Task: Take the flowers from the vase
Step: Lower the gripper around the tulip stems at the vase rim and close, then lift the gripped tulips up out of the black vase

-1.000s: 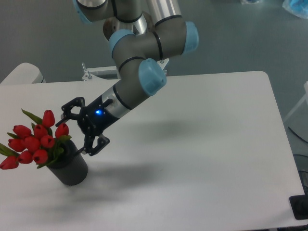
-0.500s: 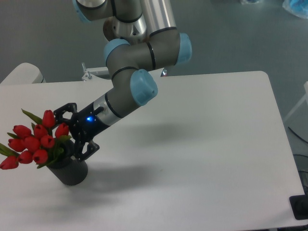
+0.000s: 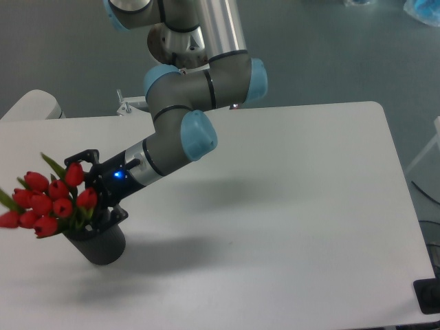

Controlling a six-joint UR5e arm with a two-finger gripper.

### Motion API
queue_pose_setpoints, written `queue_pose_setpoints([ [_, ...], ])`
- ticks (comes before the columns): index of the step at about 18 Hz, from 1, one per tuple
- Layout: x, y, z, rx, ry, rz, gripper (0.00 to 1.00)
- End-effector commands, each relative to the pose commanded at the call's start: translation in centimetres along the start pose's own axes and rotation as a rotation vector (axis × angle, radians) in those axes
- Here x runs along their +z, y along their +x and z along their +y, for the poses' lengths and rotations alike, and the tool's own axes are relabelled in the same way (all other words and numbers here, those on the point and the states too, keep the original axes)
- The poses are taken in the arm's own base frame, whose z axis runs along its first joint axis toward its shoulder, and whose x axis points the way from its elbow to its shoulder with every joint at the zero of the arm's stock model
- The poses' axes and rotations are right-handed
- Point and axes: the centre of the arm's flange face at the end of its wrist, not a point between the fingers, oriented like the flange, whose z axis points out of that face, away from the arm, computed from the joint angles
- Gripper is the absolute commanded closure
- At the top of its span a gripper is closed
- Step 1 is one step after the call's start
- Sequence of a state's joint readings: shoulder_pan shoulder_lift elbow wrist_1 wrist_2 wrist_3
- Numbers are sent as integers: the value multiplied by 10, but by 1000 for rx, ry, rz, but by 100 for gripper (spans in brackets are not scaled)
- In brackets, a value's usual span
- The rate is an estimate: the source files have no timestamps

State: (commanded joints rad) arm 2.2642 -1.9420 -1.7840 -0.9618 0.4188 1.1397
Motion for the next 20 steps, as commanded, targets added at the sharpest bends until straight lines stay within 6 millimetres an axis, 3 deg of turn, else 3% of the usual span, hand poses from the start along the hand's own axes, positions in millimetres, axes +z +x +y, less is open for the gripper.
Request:
queue_pose_setpoints([
  [1,0,0,1,1,0,-1,0],
  [5,-2,0,-1,-5,5,-4,34],
  [10,-6,1,-2,-12,7,-9,68],
  [14,-10,0,-4,-24,11,-16,76],
  [20,-43,-2,-13,-64,75,-46,78],
])
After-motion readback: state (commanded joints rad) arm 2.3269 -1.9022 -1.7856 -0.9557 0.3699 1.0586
